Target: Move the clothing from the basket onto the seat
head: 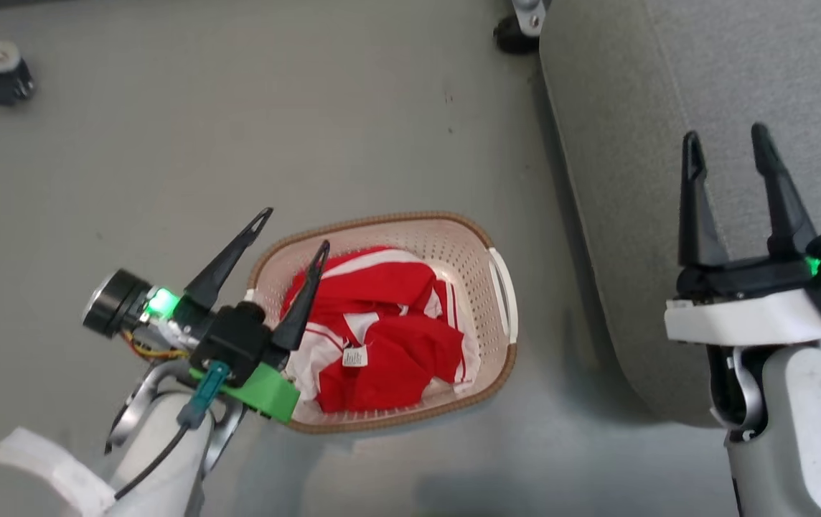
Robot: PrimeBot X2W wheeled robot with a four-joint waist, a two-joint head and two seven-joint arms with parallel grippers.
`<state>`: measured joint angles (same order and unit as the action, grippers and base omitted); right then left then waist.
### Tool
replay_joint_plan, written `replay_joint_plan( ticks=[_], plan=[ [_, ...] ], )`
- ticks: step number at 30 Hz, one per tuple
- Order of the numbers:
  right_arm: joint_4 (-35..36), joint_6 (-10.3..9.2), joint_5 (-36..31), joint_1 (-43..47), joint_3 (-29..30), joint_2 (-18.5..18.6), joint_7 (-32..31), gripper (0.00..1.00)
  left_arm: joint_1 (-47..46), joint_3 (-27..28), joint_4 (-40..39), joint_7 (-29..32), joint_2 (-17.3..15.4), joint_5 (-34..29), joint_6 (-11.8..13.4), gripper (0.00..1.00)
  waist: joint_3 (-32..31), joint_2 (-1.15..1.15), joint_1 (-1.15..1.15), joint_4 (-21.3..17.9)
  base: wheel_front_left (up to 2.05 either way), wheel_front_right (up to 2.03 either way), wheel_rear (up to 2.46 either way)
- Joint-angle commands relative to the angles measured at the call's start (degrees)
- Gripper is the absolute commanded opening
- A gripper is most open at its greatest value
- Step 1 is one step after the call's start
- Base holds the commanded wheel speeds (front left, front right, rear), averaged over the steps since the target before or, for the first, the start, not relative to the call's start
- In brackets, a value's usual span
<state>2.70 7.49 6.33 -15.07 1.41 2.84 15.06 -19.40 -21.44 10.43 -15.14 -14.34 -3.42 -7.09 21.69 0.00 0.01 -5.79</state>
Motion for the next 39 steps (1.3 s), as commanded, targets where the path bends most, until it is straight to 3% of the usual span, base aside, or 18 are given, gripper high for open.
replay_joint_plan(
  ticks=[1, 8, 14, 20, 25, 32, 39],
  plan=[
    [1.0, 0.0, -0.6, -2.2, 0.6, 0.1, 0.2, 1.0, -4.3, -2.2, 1.5, 0.0, -1.5, -0.6, -0.3, 1.0, 17.6, 0.0, -0.01, -0.7, 0.0, 0.0, 0.0],
    [4.6, 0.0, -2.6, -7.5, 2.5, 0.1, 0.2, 1.0, -22.8, -21.6, 12.3, 0.0, -6.4, -0.5, -0.4, 1.0, 28.4, 0.0, -0.01, -0.3, 0.0, 0.0, 0.0],
    [6.5, 0.0, -1.8, -9.2, 4.5, 0.1, 0.2, 1.0, -34.7, -36.3, 23.1, 0.0, -5.7, 2.3, -0.4, 1.0, 34.2, 0.0, -0.01, -0.4, 0.0, 0.0, 0.0],
    [6.9, 0.0, -3.3, -9.0, 2.7, 0.1, 0.2, 1.0, -42.7, -49.0, 34.0, 0.0, -3.5, 8.6, -0.4, 1.0, 37.4, 0.0, -0.01, -1.4, 0.0, 0.0, 0.0],
    [7.8, 0.0, -1.6, -9.3, 2.0, 0.1, 0.2, 1.0, -45.5, -51.7, 41.2, 0.0, -2.0, 11.6, -0.4, 1.0, 39.2, 0.0, -0.01, -2.8, 0.0, 0.0, 0.0],
    [8.8, 0.0, -0.3, -10.0, 0.5, 0.1, 0.2, 1.0, -45.2, -52.0, 49.7, 0.0, -0.2, 10.8, -0.4, 1.0, 40.6, 0.0, -0.01, -4.5, 0.0, 0.0, 0.0],
    [9.1, -0.01, 0.1, -9.6, -1.0, 0.1, 0.2, 1.0, -43.7, -52.0, 51.4, 0.0, 1.1, 9.0, -0.4, 1.0, 40.6, 0.0, -0.01, -5.6, 0.0, 0.0, 0.0]
  ],
)
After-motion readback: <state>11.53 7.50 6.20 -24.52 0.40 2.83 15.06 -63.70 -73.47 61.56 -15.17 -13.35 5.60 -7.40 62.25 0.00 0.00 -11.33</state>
